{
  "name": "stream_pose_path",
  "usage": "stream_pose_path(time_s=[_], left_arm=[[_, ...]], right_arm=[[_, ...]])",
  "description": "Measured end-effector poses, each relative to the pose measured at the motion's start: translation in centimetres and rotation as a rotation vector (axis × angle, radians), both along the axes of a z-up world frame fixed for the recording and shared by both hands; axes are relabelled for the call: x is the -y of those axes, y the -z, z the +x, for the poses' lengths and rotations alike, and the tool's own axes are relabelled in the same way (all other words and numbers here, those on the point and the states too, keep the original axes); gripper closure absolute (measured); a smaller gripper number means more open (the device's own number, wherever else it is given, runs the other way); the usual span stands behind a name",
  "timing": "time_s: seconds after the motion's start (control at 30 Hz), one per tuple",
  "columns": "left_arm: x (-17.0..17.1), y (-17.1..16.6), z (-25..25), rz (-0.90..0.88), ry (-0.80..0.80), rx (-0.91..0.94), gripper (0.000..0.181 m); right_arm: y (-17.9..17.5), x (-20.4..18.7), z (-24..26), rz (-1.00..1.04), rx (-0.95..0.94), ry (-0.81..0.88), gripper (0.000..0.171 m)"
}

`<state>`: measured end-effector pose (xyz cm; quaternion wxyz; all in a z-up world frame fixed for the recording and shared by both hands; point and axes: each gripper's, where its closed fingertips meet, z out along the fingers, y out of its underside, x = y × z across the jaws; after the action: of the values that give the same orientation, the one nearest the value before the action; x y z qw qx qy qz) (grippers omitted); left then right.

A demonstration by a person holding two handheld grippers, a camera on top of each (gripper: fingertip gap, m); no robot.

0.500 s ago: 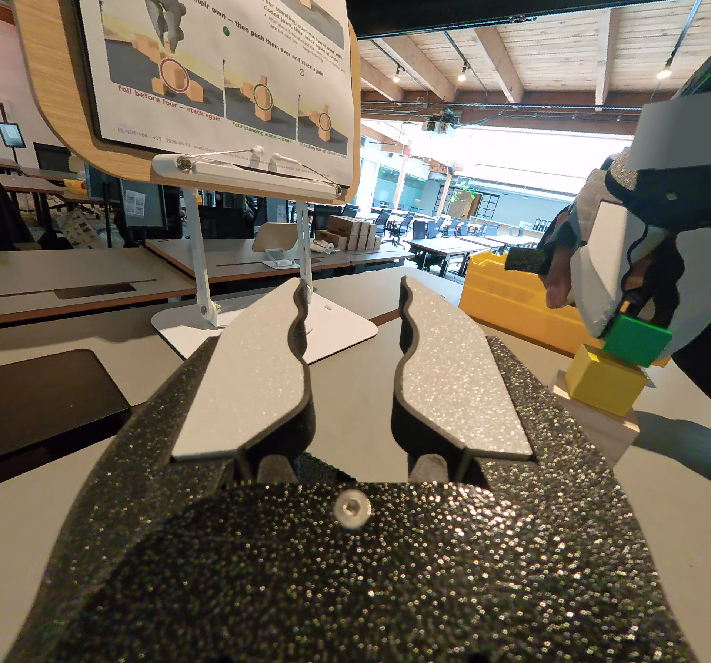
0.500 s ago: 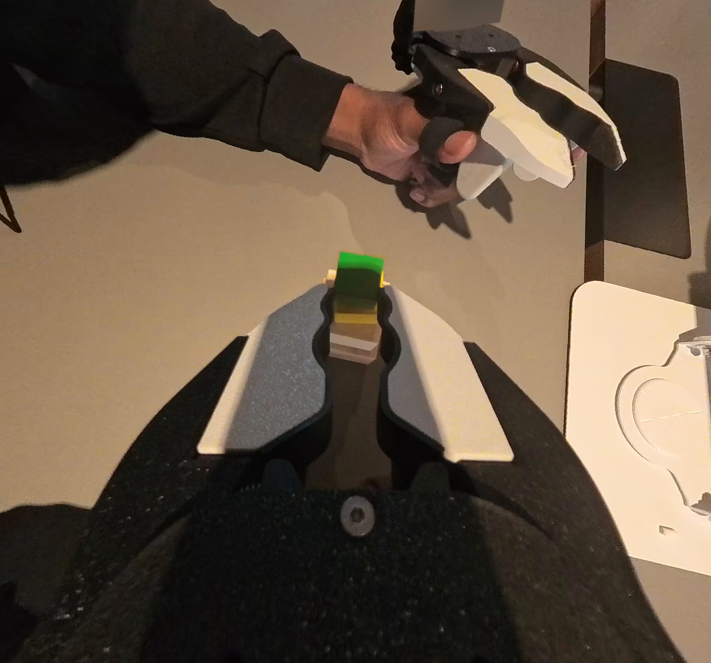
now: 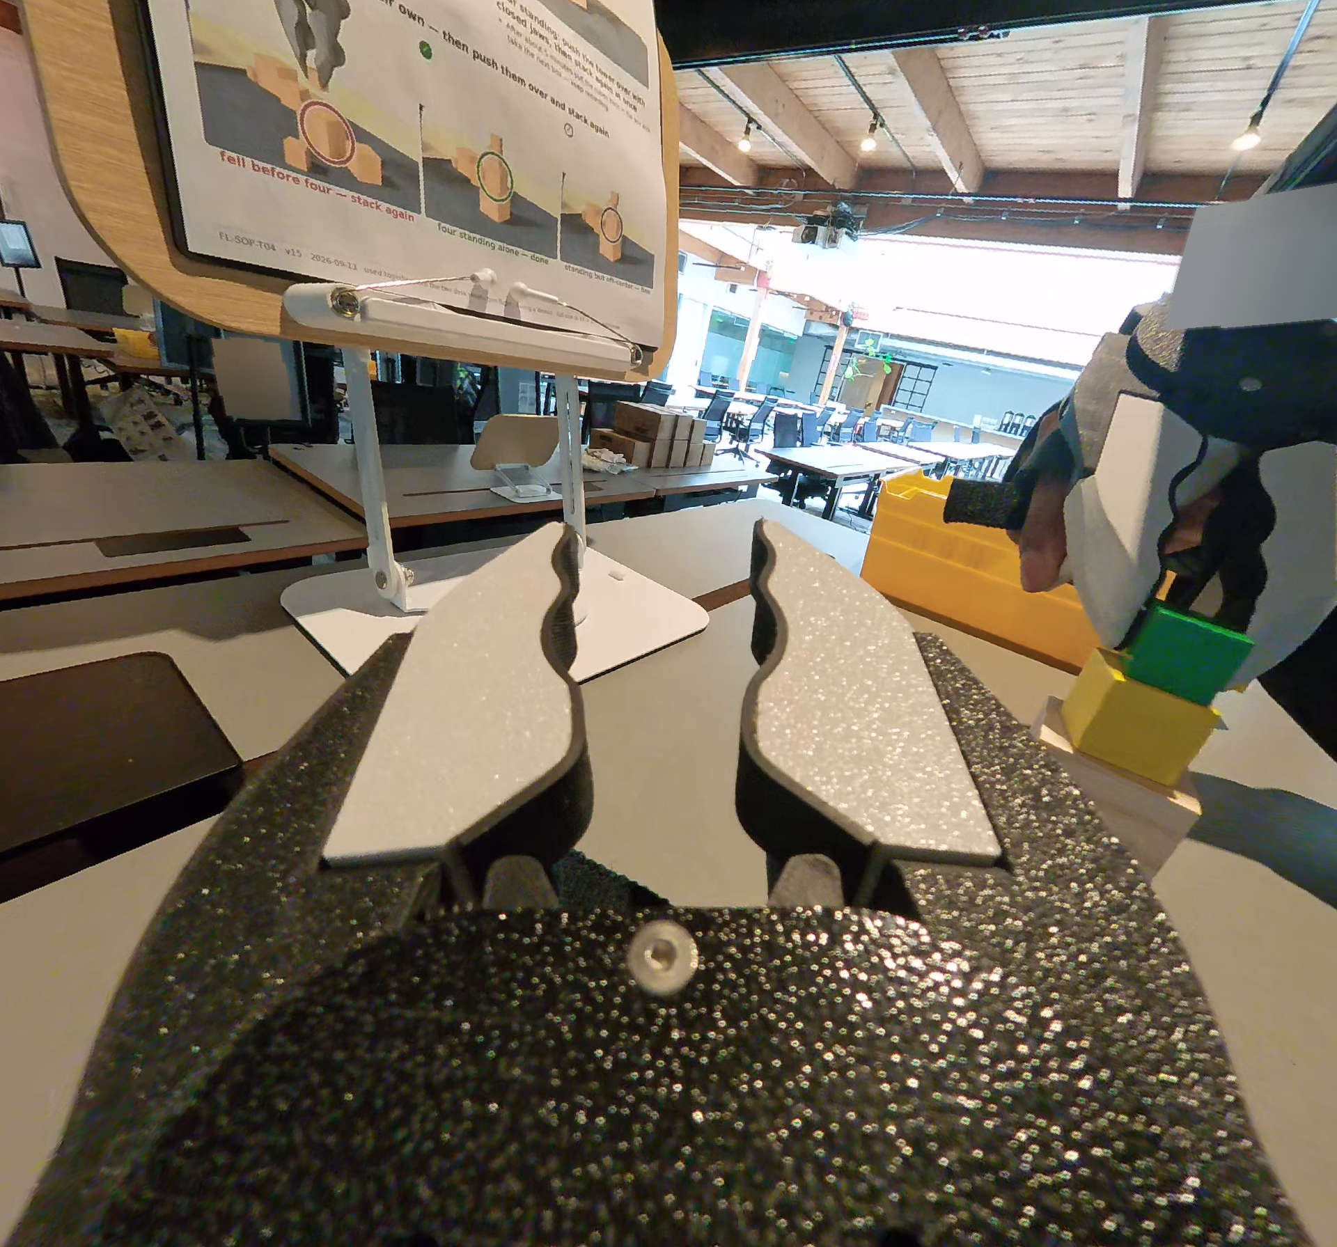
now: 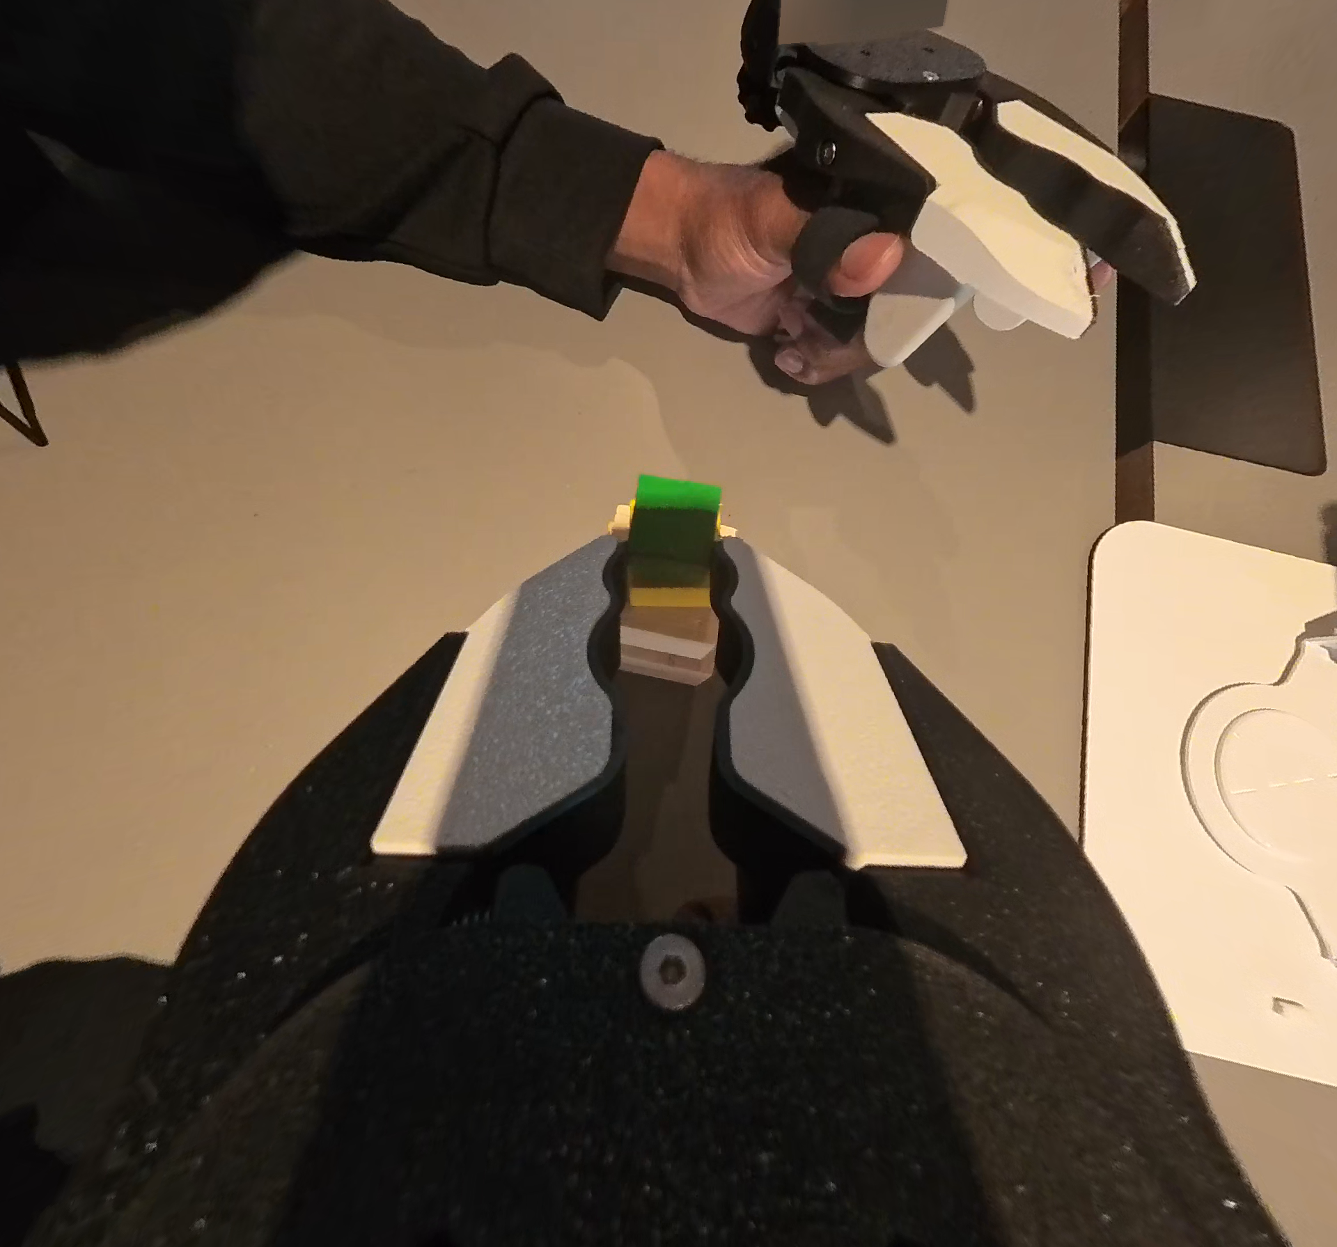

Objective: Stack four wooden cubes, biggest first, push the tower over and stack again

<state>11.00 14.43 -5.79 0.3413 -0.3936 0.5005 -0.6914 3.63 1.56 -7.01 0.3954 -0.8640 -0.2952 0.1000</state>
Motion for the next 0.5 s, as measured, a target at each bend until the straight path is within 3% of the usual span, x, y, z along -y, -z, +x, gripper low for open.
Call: stream_pose_path(time_s=[0.5], left_arm=[[0.05,0.02,0.03,-0.003,0.010,-0.004,0.136]], right_arm=[[0.01,-0.17,-0.05,0.018,-0.023,0.009,0.149]])
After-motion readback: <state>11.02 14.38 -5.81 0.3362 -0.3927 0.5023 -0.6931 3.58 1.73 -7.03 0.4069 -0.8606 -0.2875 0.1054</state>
